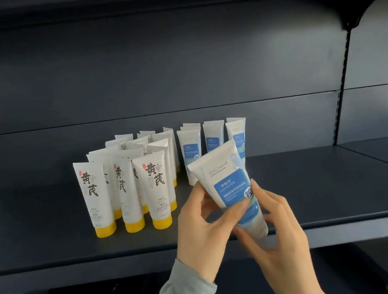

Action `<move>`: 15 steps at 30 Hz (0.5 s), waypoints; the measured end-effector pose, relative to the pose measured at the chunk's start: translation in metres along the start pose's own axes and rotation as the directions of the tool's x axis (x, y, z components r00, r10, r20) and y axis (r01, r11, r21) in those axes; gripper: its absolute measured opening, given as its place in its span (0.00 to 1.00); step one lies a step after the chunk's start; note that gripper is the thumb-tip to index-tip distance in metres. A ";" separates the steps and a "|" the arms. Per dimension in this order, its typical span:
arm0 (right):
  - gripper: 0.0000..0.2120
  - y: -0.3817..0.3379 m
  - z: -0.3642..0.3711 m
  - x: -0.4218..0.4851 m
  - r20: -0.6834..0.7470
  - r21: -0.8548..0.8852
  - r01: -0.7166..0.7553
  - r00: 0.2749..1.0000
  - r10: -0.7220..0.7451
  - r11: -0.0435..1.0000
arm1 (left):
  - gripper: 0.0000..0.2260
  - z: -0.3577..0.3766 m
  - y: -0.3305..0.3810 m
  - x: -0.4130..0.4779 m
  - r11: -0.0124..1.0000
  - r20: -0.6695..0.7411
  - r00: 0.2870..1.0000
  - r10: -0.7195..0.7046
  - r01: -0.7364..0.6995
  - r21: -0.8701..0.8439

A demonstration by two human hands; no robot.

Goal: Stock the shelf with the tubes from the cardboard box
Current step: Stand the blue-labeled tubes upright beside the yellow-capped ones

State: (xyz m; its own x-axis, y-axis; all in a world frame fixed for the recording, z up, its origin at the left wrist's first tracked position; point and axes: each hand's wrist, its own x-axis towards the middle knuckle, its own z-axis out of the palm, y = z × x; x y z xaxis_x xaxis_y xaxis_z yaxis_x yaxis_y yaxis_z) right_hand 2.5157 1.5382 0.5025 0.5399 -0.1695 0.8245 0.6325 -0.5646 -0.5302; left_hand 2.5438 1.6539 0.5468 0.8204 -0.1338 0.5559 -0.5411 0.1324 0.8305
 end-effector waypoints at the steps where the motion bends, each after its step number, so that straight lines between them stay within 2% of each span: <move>1: 0.32 0.001 -0.001 0.000 -0.010 -0.032 0.019 1.000 -0.019 0.999 | 0.22 0.001 0.000 -0.001 1.000 0.001 1.000 0.005 -0.005 0.002; 7: 0.28 0.002 0.003 0.006 0.045 -0.030 -0.002 0.999 0.003 1.000 | 0.22 0.000 0.001 -0.006 0.999 -0.025 0.999 0.025 -0.026 -0.023; 10: 0.31 0.003 0.008 0.014 0.123 0.077 -0.081 0.990 0.071 0.994 | 0.19 -0.008 0.005 -0.009 0.999 0.071 0.997 0.030 -0.032 0.018; 13: 0.35 0.010 0.014 0.031 0.162 0.219 -0.181 0.976 0.147 0.959 | 0.25 -0.026 0.006 -0.013 0.953 0.151 0.987 0.049 -0.092 0.290; 15: 0.32 0.020 0.017 0.048 0.159 0.258 -0.241 0.966 0.205 0.935 | 0.26 -0.046 0.002 -0.017 0.811 0.161 0.985 0.055 -0.138 0.568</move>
State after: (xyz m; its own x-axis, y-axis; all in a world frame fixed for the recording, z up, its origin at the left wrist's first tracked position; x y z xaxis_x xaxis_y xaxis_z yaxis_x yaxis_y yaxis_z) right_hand 2.5638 1.5319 0.5283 0.7394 -0.1513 0.6560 0.6048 -0.2787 -0.7460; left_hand 2.5371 1.7012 0.5373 0.7490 -0.2822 0.5994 -0.6571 -0.4325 0.6174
